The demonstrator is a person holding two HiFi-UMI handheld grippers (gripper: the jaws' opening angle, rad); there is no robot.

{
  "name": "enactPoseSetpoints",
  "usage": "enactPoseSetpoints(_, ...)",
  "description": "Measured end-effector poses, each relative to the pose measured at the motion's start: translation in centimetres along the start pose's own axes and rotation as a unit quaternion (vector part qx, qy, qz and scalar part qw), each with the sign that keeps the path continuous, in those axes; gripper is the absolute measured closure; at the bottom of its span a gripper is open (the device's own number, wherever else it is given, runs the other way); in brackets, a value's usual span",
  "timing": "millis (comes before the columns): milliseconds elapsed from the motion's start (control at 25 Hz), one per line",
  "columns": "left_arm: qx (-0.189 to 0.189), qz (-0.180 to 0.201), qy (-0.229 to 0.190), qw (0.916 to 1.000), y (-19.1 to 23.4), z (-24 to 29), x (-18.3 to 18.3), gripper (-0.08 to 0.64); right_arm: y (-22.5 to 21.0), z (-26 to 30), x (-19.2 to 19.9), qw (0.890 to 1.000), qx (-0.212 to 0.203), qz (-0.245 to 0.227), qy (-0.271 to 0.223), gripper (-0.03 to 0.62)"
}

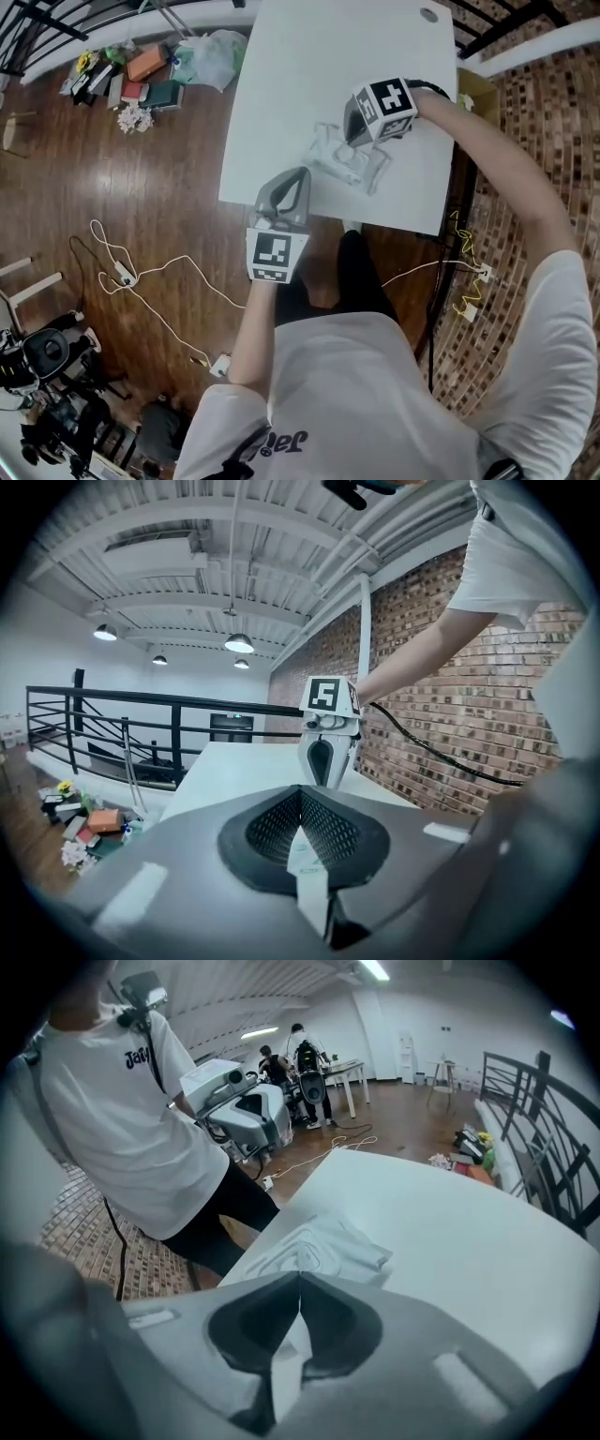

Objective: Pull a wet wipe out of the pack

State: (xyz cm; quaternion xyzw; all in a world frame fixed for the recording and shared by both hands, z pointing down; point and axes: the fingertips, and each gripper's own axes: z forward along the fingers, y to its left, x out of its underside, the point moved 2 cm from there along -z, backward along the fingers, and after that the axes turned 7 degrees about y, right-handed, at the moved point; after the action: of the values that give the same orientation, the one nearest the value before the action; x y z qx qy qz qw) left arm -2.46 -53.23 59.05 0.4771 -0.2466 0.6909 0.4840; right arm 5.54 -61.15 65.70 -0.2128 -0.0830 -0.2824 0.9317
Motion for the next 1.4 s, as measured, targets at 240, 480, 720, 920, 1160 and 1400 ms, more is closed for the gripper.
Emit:
enactPoseSetpoints(240, 0.048, 0.003, 0.010, 0.9988, -2.0, 0.6, -0.9, 0.543, 2.9, -3.4, -0.2, 1.000, 0.007, -0.005, 0.007, 0.600)
enactPoseSetpoints(480, 0.051, 0.008, -0.006, 0.9987, -3.1, 0.1, -3.0, 0.543, 6.0, -9.0, -1.1, 0.998, 0.047, -0.027, 0.022, 0.600)
enactPoseSetpoints(720, 0.067, 0.016, -0.012, 0.9976, -4.7, 0.5, -4.4, 0.543, 7.9, -15.1, 1.5, 0.995, 0.096, 0.024, 0.012, 0.600)
enactPoseSetpoints(920, 0.092, 0.032, -0.007, 0.9952, -6.6, 1.7, -4.7, 0.543, 9.1, -19.8, 6.8, 0.984, 0.148, 0.097, -0.011, 0.600)
enactPoseSetpoints(1160, 0.133, 0.050, 0.010, 0.9898, -9.9, 3.0, -3.5, 0.543, 9.8, -18.9, 14.1, 0.965, 0.195, 0.176, 0.004, 0.600)
enactPoseSetpoints(1400, 0.167, 0.069, 0.041, 0.9827, -12.6, 3.8, -1.3, 0.543, 8.2, -10.0, 19.3, 0.945, 0.227, 0.236, 0.005, 0.600)
